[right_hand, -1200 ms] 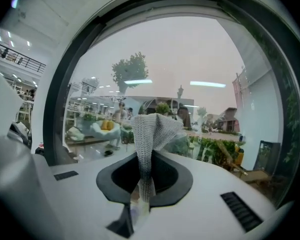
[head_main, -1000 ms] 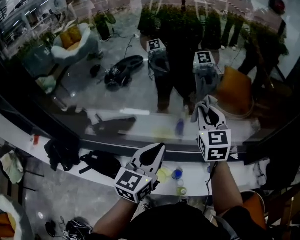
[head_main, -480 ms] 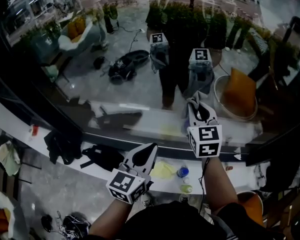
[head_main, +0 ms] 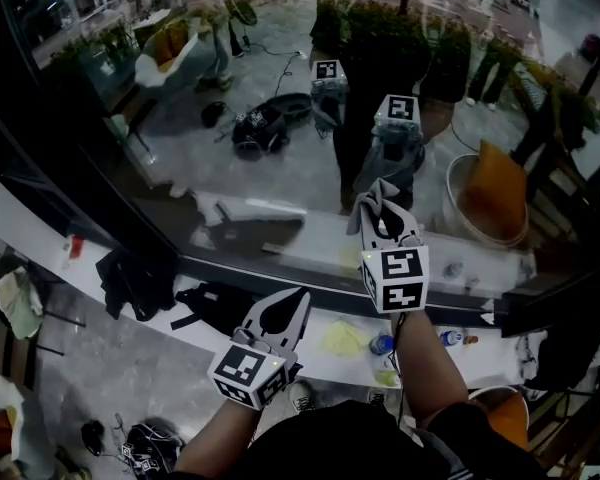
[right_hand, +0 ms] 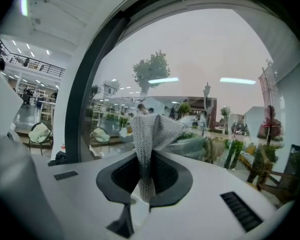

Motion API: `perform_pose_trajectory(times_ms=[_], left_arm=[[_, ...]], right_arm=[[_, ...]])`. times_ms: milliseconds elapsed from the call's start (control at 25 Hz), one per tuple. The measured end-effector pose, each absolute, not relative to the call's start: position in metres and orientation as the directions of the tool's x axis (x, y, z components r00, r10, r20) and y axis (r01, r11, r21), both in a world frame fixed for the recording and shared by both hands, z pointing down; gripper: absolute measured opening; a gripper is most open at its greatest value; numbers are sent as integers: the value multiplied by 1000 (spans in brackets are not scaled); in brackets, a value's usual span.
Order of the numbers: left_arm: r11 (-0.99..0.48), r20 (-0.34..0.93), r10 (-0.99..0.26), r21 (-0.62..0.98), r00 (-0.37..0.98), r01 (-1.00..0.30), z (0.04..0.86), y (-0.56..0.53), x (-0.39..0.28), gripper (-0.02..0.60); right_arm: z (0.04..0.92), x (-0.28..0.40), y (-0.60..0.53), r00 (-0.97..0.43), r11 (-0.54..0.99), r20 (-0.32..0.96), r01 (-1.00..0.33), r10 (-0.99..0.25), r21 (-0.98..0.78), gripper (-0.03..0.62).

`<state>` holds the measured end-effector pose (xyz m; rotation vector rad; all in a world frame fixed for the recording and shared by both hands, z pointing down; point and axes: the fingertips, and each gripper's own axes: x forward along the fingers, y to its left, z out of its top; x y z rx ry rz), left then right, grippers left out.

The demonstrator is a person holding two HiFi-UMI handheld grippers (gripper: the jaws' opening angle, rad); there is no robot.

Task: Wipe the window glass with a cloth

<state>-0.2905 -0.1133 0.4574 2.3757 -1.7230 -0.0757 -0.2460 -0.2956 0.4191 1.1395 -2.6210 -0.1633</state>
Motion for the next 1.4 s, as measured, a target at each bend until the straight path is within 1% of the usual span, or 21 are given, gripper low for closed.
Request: perform_pose_trajectory(times_ms=[280,520,1000,1160,1400], left_arm=[[-248,98,-957,222,274,-943,461,-105,-334,6],[-244,96,-957,238,273,-940,462,-100,-354,6],[-269,88,-950,252,299,-929,467,-101,-342,6],[-276,87,-948,257,307,-926,468,-101,-338,6],[-305,84,-941,216,329,-928,472,-98,-328,6]], right_arm=[[429,-296,-289,-670,704,216,-682,-710,199,52],[428,-311,-289,-662,697,220,-690,-717,195,52],[429,-309,-287,-659,697,228,-687,-716,205,52],[433,-312,-275,-679,717,228,-667,-697,204,52],[433,-320,-243,-728,762,223,-621,-648,186,52]])
